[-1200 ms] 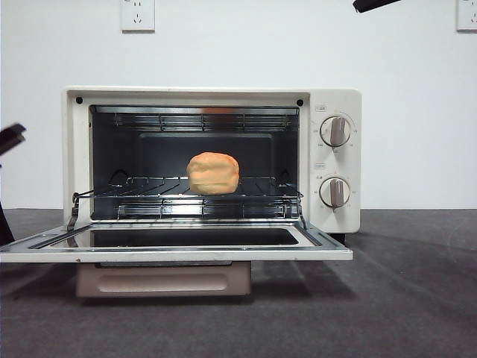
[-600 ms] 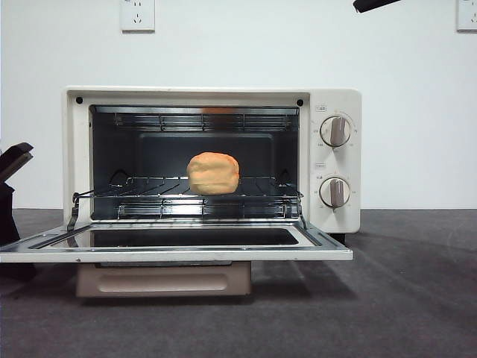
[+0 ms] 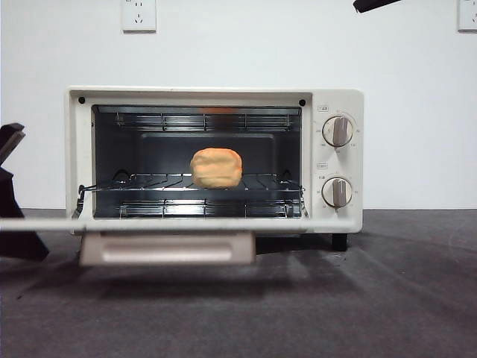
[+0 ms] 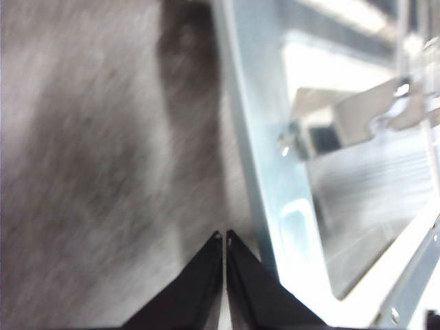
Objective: The left arm flap open the oven, the right arm pick bread and place it into oven, the left arm flap close the oven
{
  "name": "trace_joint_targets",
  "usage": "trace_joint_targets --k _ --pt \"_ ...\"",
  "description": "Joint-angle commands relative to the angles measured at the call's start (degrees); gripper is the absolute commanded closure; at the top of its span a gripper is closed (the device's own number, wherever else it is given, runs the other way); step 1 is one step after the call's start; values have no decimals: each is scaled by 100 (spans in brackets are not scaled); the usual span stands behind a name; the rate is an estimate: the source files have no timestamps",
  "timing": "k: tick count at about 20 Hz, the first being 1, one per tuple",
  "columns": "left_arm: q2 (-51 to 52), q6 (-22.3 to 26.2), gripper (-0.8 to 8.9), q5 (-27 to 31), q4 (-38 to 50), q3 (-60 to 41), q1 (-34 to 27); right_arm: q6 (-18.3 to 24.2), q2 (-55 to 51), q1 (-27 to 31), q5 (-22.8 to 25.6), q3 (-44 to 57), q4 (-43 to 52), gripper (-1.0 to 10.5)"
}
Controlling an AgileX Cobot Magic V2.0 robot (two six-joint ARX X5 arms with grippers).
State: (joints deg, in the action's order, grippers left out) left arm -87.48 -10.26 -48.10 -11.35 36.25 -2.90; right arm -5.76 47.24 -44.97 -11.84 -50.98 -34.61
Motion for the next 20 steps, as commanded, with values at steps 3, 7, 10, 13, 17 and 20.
trace_joint_targets --k 3,7,10,13,17,20 --pt "-83 -417 799 -660 595 70 -61 57 20 -55 7 -35 24 556" --pt "-81 -839 799 -750 1169 72 -190 46 20 -55 7 -35 24 556" --pt "-81 -1174 799 -750 1685 72 -254 44 20 -55 7 -35 24 556" --pt "-81 -1611 799 -750 2374 72 -278 44 20 -55 7 -35 26 556" --pt "-81 -2142 799 -748 3217 72 -278 42 20 -55 7 -35 24 556" --pt "-48 -2262 798 -748 3342 72 -278 44 22 -55 15 -35 26 556"
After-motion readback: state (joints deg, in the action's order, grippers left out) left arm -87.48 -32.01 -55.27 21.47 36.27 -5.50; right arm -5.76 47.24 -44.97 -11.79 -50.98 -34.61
